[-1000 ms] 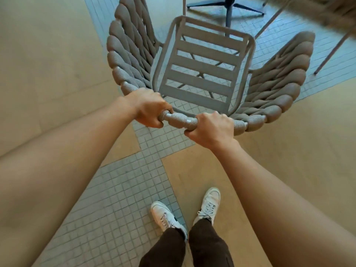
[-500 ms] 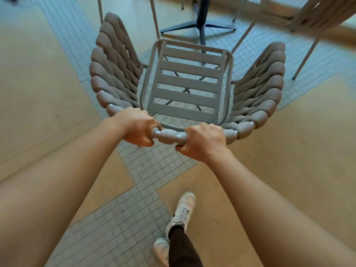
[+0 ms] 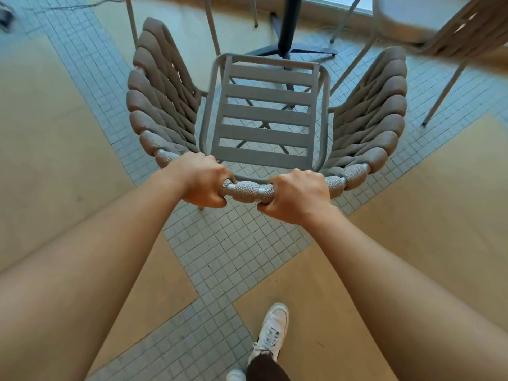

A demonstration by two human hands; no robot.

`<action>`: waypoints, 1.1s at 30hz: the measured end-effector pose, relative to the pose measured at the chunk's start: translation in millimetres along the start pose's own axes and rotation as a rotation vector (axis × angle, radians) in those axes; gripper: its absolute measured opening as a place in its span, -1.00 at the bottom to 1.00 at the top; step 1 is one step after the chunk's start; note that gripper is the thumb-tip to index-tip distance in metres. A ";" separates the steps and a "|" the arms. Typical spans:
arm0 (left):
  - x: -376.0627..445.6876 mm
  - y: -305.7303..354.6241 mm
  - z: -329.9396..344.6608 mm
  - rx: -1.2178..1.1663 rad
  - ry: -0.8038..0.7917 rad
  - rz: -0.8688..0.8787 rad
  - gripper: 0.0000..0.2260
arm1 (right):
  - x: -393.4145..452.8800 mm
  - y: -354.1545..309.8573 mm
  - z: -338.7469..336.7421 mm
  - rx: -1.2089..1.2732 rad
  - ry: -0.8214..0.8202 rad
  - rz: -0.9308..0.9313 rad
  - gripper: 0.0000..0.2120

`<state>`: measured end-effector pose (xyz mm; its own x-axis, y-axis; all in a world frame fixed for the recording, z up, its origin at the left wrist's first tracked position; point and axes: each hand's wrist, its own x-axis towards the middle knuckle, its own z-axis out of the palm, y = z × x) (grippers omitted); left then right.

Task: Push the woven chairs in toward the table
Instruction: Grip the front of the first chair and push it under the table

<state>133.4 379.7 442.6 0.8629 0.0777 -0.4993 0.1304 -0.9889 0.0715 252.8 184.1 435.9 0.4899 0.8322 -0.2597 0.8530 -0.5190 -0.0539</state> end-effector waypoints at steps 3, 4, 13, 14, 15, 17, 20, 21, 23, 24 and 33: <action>16.6 -19.8 -10.4 0.007 0.007 0.023 -0.60 | 24.4 1.0 -5.5 -0.012 0.011 0.009 -0.52; 21.2 -26.3 -12.7 0.007 0.002 0.032 -0.59 | 30.8 0.9 -6.4 -0.012 0.011 0.013 -0.52; 71.4 -87.6 -42.7 0.053 0.011 0.115 -0.63 | 93.5 -0.4 -25.4 -0.004 -0.008 0.105 -0.51; 75.9 -90.9 -45.1 0.052 0.013 0.121 -0.63 | 98.5 0.8 -27.5 -0.002 -0.016 0.113 -0.51; 81.1 -96.4 -49.3 0.052 0.005 0.135 -0.63 | 105.6 1.1 -30.1 -0.002 -0.021 0.121 -0.51; 89.1 -104.6 -56.6 0.058 -0.001 0.160 -0.63 | 117.9 2.7 -35.2 -0.004 -0.028 0.130 -0.50; 102.7 -116.0 -66.6 0.065 0.014 0.184 -0.68 | 134.3 7.3 -40.8 -0.003 -0.043 0.157 -0.49; 108.1 -118.8 -68.4 0.069 0.017 0.196 -0.68 | 138.4 9.6 -41.7 -0.003 -0.043 0.169 -0.50; 118.7 -122.9 -71.2 0.072 0.023 0.217 -0.66 | 145.8 14.3 -43.7 -0.002 -0.049 0.190 -0.51; 123.0 -125.1 -72.7 0.074 0.030 0.226 -0.66 | 149.8 16.4 -45.3 -0.002 -0.055 0.194 -0.51; 166.3 -140.9 -101.0 0.093 0.087 0.259 -0.67 | 191.7 44.8 -56.4 0.009 -0.034 0.209 -0.51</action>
<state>307.8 544.7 436.7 0.9009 -0.1726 -0.3982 -0.1419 -0.9842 0.1057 395.0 331.3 438.1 0.6495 0.6991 -0.2989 0.7318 -0.6815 -0.0038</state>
